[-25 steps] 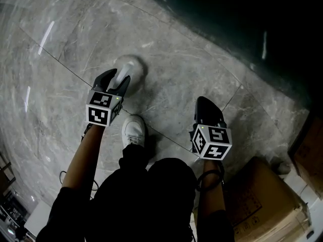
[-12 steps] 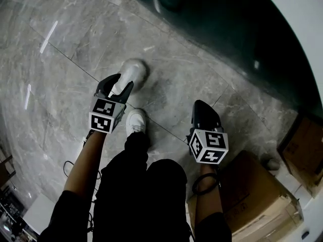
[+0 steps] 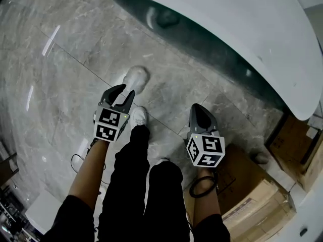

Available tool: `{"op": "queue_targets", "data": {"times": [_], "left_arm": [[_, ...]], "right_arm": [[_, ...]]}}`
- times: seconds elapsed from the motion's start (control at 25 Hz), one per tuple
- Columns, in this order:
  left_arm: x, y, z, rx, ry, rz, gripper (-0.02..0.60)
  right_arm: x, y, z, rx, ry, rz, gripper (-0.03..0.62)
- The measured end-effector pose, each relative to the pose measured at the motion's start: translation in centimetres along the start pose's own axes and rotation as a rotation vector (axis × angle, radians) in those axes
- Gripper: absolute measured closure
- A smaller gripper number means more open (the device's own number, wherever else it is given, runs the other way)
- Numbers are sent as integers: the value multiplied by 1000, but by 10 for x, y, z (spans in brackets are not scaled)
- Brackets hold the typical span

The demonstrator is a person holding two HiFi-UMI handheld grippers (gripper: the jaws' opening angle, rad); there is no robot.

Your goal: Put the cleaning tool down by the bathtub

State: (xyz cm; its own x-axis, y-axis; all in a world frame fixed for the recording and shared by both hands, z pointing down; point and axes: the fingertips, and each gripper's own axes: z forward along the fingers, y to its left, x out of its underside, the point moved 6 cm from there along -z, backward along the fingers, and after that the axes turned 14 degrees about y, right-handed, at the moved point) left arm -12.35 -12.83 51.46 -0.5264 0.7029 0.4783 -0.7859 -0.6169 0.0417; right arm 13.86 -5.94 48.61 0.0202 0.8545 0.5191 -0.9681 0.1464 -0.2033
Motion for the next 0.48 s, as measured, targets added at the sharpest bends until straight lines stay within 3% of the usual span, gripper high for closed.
{"op": "queue_targets", "data": {"times": [0.48], "left_arm": [[-65,-22,-164,-2,-48,0,526]], "right_arm": [[-83,54,-162,10,-101,-17,580]]}}
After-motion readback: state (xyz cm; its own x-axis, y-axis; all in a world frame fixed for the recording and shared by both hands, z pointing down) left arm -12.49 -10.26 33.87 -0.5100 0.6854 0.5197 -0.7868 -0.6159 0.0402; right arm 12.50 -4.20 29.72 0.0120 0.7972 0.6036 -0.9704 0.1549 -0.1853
